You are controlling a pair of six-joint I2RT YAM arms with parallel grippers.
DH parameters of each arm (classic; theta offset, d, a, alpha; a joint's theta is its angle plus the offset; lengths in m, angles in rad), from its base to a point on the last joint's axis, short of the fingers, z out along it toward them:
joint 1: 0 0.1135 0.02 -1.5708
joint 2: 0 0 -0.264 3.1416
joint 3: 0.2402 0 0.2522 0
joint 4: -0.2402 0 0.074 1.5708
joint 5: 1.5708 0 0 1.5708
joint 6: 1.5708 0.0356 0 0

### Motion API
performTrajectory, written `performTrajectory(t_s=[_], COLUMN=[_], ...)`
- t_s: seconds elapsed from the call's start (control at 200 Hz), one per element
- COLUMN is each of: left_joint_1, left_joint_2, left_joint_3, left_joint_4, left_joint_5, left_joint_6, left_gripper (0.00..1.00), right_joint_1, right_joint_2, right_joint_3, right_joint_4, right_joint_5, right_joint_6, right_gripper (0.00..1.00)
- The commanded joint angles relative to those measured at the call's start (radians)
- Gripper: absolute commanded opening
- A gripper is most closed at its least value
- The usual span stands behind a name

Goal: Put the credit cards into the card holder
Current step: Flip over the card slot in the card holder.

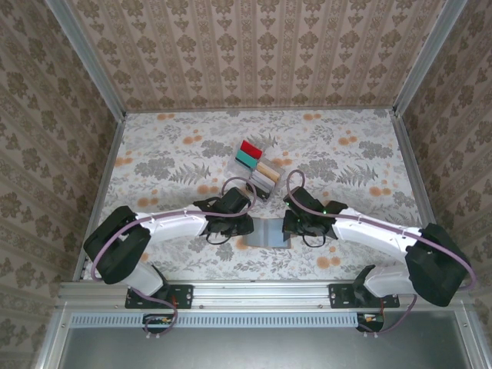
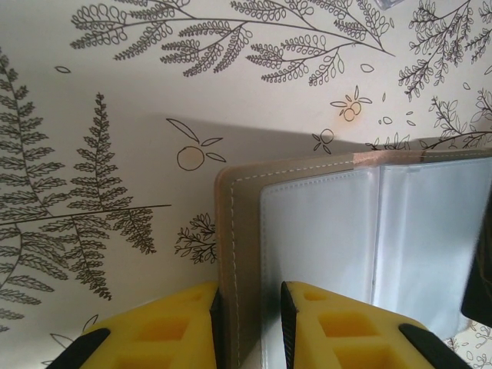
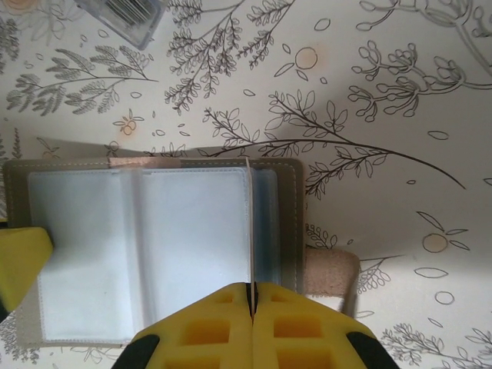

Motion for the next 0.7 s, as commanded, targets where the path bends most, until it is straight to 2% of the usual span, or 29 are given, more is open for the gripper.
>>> performTrajectory(t_s=[0.0,0.15,0.345,0.515,0.695], left_joint_1=[-0.003,-0.004,-0.006,-0.007,-0.002], left_joint_2=[0.019,0.022,0.027,0.027,0.035], left_joint_3=[0.022,0.014,0.010,-0.013,-0.040], left_joint_4=[-0.020,-0.018,-0.012,0.001,0.026], left_joint_5=[0.011,0.012,0.011,-0.002,-0.009], left_joint_6=[0.021,0.019,0.015,-0.007,-0.033], left_gripper=[0.27,0.26,0.26,0.23,0.21], right_joint_1=[0.009,0.033,0.046,0.045,0.045], right_joint_2=[0.058,0.119,0.148,0.090,0.002], right_joint_3=[-0.009,0.013,0.010,0.000,0.029], right_joint_4=[0.022,0.032,0.126,0.261,0.297], right_joint_5=[-0.023,-0.024,-0.104,-0.206,-0.278], right_joint_6=[-0.007,-0.004,0.010,0.023,0.025], right_gripper=[0.00,0.00,0.00,0.00,0.00])
